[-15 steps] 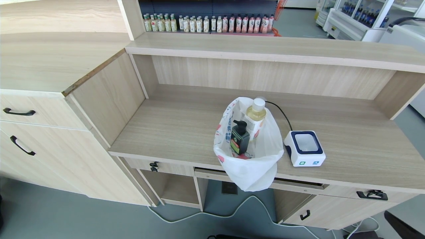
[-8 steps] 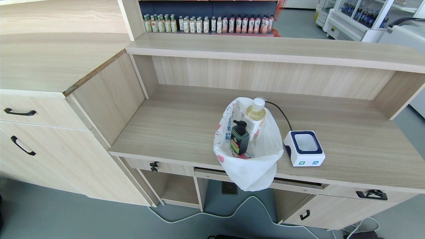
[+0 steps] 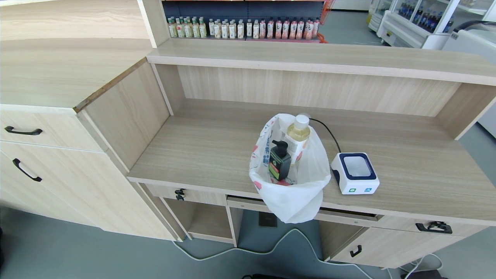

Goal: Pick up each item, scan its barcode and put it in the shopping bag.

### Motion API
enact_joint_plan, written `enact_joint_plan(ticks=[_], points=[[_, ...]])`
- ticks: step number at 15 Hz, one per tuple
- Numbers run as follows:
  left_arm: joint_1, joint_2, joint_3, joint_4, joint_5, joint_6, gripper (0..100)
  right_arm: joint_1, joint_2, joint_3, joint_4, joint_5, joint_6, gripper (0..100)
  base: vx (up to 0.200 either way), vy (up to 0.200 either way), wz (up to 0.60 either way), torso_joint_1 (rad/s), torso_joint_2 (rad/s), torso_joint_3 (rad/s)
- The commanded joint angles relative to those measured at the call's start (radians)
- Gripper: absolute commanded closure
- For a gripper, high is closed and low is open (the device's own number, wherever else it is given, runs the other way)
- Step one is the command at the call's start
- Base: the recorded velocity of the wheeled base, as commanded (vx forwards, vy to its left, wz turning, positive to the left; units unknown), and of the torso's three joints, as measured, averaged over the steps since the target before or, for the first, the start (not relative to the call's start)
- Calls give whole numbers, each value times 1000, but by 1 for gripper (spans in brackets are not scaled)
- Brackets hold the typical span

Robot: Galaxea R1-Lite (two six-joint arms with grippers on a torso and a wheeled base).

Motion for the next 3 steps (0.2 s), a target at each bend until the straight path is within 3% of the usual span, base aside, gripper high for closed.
enact_joint_plan(ticks=[1, 3], points=[[0, 2, 0, 0, 0, 0, 0, 0, 2, 0, -1, 0, -3, 0, 0, 0, 0, 0, 0, 0], [0, 2, 0, 0, 0, 0, 0, 0, 2, 0, -1, 0, -4, 0, 0, 0, 0, 0, 0, 0]])
